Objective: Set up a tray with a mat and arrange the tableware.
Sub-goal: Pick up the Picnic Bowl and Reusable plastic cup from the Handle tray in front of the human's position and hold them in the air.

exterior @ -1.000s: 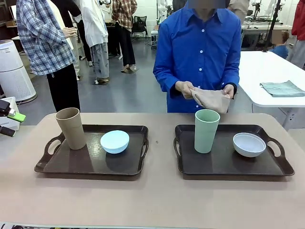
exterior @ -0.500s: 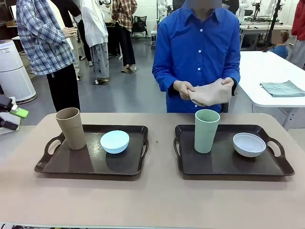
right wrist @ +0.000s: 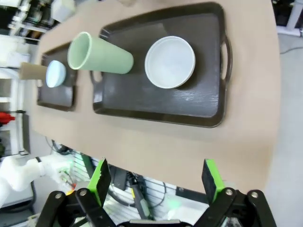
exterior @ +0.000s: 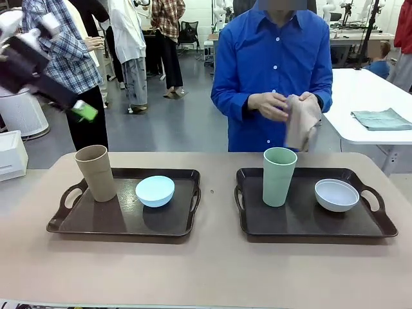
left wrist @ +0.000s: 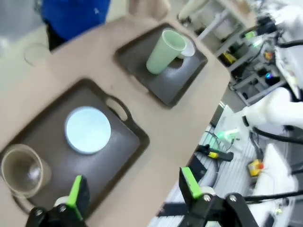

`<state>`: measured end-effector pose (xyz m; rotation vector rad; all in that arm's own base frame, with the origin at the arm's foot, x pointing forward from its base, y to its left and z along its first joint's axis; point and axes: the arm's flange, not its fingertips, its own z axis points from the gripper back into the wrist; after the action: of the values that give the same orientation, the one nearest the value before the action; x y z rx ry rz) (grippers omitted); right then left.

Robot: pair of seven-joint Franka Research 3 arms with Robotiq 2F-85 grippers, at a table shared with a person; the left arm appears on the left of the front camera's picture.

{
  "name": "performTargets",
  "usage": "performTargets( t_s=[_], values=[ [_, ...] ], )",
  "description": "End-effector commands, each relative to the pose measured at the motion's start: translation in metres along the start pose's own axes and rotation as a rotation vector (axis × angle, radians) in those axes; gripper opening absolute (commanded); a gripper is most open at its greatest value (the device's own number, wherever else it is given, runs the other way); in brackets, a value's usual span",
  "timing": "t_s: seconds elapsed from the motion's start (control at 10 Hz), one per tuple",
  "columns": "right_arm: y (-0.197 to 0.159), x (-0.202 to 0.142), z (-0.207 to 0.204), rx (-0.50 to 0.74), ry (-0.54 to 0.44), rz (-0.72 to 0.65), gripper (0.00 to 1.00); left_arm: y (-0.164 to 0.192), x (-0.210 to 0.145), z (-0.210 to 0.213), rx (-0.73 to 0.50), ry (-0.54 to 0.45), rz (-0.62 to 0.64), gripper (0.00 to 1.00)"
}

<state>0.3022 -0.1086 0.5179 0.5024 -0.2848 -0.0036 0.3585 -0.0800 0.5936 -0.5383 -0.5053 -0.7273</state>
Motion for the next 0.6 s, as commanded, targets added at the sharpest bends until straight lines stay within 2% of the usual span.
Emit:
performTargets(
  t_s=[0.0, 0.1, 0.2, 0.3, 0.5],
  values=[
    [0.021, 0.028, -0.02, -0.14, 0.079, -0.012, 1.0, 0.005, 0.032, -0.035, 0.048, 0.024, -0.218, 1.0],
    [0.037, 0.042, -0.037, -0.203, 0.128, -0.021, 1.0, -0.016, 0.055, -0.062, 0.061, 0.047, -0.377, 1.0],
    [0.049, 0.054, -0.053, -0.25, 0.16, -0.03, 1.0, -0.037, 0.075, -0.084, 0.026, 0.081, -0.486, 1.0],
    [0.057, 0.061, -0.066, -0.286, 0.176, -0.035, 1.0, -0.055, 0.095, -0.102, -0.03, 0.09, -0.519, 1.0],
    [0.063, 0.067, -0.086, -0.307, 0.194, -0.049, 1.0, -0.074, 0.119, -0.146, -0.149, 0.042, -0.485, 1.0]
  ],
)
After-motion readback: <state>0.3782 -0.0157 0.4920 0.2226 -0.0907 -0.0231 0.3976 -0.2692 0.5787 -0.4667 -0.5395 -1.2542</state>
